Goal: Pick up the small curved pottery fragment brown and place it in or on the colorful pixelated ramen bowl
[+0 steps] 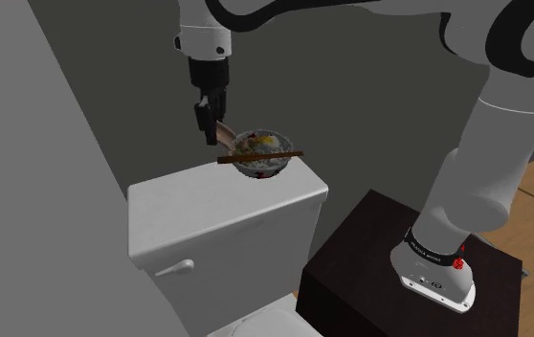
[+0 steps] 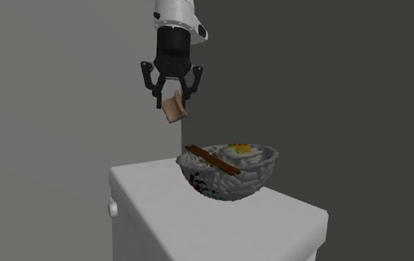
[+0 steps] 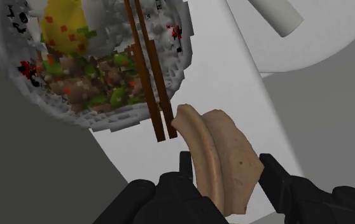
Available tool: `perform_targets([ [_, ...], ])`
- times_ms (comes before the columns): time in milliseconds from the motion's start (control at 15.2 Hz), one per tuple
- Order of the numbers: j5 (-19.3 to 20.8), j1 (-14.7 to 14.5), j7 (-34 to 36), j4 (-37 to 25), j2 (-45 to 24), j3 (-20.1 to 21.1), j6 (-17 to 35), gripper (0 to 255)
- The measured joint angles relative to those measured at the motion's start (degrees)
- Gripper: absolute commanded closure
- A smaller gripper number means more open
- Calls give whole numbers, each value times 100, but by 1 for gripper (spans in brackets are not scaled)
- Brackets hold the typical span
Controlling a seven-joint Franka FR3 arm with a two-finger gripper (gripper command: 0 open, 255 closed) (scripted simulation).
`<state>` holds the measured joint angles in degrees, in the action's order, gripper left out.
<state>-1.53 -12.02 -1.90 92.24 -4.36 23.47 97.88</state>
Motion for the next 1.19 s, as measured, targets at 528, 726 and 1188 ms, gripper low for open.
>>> perform_targets([
  [528, -295, 595, -1191, 863, 730, -559, 111, 255],
  [726, -326, 731, -1507, 1115, 840, -719, 237, 255],
  [1188, -353, 752, -1613, 1687, 898, -746, 760, 255],
])
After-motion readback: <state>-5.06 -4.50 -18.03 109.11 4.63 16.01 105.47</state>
